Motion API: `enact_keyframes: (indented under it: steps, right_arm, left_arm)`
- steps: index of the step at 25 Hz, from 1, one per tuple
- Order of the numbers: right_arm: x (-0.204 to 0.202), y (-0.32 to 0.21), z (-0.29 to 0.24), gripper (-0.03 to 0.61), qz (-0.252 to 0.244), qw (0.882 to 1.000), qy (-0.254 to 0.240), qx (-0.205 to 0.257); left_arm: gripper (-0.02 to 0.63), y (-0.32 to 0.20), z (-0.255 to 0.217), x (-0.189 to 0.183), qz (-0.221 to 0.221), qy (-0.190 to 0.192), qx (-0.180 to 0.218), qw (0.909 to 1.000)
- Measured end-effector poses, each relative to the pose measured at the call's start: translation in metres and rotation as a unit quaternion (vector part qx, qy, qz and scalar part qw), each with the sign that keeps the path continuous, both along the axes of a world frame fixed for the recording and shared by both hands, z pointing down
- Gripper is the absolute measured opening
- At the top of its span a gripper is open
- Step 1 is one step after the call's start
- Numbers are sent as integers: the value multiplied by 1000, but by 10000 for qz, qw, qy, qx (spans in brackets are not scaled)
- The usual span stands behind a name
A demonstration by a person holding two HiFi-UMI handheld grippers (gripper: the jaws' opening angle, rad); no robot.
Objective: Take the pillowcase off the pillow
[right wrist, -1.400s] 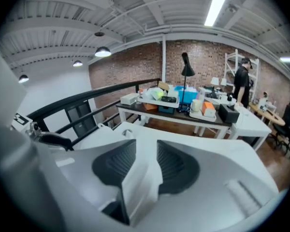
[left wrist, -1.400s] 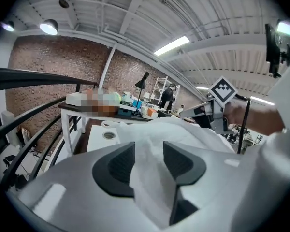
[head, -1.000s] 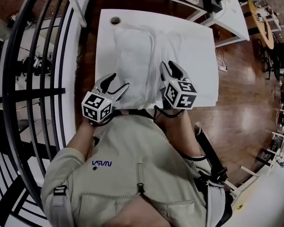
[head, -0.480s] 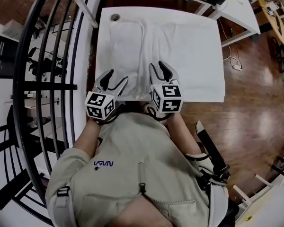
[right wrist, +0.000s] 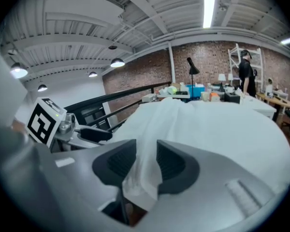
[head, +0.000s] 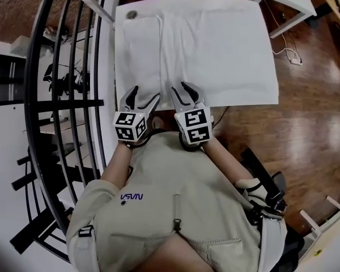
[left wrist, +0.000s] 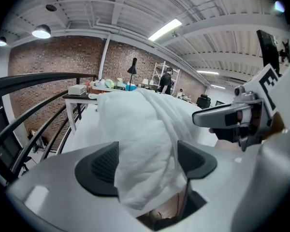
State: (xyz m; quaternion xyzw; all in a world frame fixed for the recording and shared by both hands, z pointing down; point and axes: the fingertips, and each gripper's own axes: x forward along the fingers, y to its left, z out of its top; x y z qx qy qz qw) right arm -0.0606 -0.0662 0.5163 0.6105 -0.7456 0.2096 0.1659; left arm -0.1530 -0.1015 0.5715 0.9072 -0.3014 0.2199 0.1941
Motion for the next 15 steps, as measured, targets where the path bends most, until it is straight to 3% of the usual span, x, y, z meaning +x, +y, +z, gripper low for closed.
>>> enact_keyframes:
  steps: [3,7,10,12,13,15]
  right_arm:
    - [0,7,18,133,-26,9994,41,-344]
    - [-5,13,48,182,44,9959,72,-905]
    - [-8,14,71,207,96,9918,273,-1244]
    - [-5,9,78,206,133,9891,706,-1284]
    - [1,6,79,192,194,9872,962,-1254]
    - [20,2,76,68,410,9837,1318,-1152]
  left_arm:
    - [388,-6,12,16,146,-118,-24,9998]
    - [368,-6,23,26,430,-168,-84,9989]
    - [292,-3,27,28,669,-278,-21,9974]
    - [214,-5,23,28,834,-376,127,9957]
    - [164,-7,19,29,900,-418,230,9948]
    - [80,-14,9,36,966,-401,403,9937]
